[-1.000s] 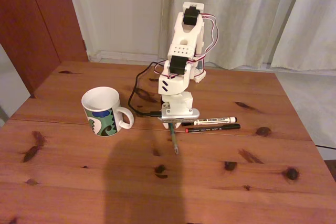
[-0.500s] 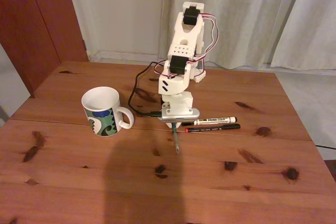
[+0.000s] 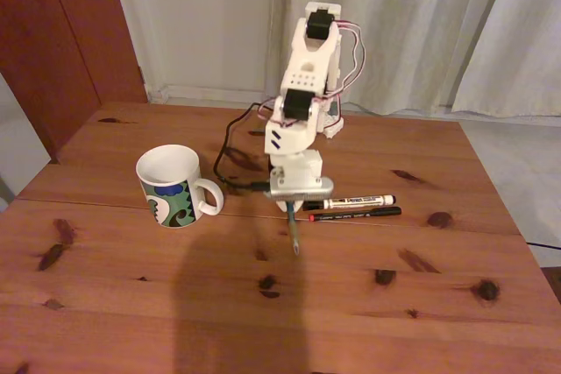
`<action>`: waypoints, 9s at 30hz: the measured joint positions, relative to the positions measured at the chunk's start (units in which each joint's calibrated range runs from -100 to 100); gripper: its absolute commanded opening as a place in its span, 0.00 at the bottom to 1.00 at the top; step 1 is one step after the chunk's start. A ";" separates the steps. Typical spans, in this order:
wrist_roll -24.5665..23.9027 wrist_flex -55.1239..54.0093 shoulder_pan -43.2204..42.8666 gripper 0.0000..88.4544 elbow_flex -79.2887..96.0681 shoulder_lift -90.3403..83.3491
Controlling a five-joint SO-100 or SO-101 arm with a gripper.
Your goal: Clean up the desk and place the pens and markers into the cup
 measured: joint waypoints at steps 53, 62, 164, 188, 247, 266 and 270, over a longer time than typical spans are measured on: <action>-7.42 -32.68 24.06 0.01 6.79 -25.17; -7.81 -33.18 24.20 0.01 -1.53 -15.34; -9.96 13.85 1.10 0.01 4.84 -41.10; -10.84 5.39 -7.48 0.01 3.74 -35.68; -42.83 28.62 -2.79 0.01 -8.49 -25.76; -46.98 28.62 -7.63 0.01 -24.54 -2.63; -50.01 28.62 -12.03 0.01 -24.54 -2.03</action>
